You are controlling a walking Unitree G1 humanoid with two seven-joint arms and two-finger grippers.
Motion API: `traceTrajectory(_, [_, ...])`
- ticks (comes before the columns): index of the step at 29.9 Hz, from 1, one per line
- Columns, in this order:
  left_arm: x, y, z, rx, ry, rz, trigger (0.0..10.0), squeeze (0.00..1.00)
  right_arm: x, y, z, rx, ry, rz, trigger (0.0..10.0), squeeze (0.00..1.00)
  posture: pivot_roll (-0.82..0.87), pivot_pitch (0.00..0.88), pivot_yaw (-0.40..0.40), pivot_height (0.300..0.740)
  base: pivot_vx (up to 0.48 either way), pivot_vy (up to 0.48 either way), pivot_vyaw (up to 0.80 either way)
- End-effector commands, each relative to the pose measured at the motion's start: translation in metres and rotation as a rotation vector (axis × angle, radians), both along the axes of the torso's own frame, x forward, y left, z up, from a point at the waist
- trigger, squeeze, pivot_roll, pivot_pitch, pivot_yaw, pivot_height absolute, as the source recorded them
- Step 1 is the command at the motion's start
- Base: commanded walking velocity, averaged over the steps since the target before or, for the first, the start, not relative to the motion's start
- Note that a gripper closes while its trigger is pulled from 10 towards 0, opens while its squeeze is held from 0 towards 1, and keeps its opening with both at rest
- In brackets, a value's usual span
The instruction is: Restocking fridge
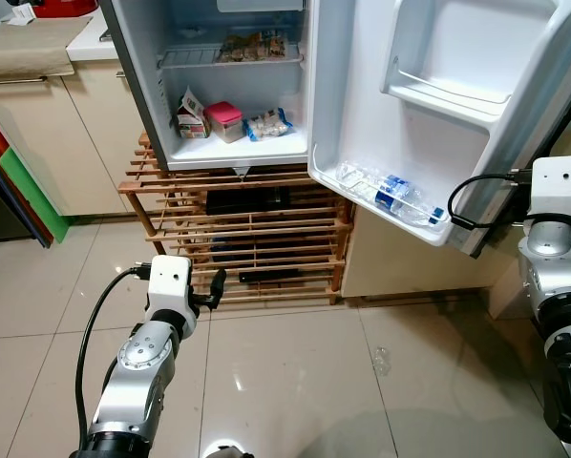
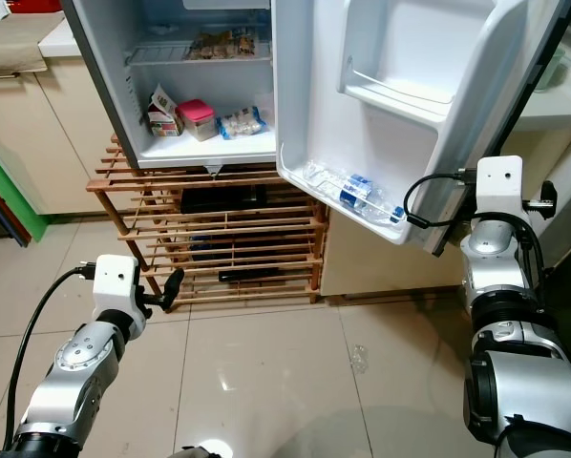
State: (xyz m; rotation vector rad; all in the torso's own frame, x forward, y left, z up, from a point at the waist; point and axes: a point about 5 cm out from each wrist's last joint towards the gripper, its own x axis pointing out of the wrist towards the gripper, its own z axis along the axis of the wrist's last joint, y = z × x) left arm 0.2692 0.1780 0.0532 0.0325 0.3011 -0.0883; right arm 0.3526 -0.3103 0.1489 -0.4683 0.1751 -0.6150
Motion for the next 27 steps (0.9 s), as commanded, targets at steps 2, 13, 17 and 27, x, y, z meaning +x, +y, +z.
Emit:
traceTrajectory(2, [0.002, 0.002, 0.002, 0.011, -0.002, -0.003, 10.0, 0.00, 0.001, 0.001, 0.001, 0.001, 0.001, 0.008, 10.0, 0.00, -0.12, 0.000, 0.048, 0.740, 0.000, 0.000, 0.00])
traceTrajectory(13, [0.002, 0.002, 0.002, 0.011, -0.002, -0.003, 10.0, 0.00, 0.001, 0.001, 0.001, 0.001, 0.001, 0.008, 10.0, 0.00, -0.12, 0.000, 0.048, 0.740, 0.000, 0.000, 0.00])
traceTrajectory(17, [0.002, 0.002, 0.002, 0.011, -0.002, -0.003, 10.0, 0.00, 0.001, 0.001, 0.001, 0.001, 0.001, 0.008, 10.0, 0.00, -0.12, 0.000, 0.048, 0.740, 0.000, 0.000, 0.00])
traceTrajectory(27, [-0.064, 0.034, -0.112, 0.209, 0.701, -0.169, 10.0, 0.00, -0.054, 0.193, 0.025, 0.498, -0.053, 1.143, 10.0, 0.00, -0.25, 0.000, 0.115, 0.740, 0.000, 0.000, 0.00])
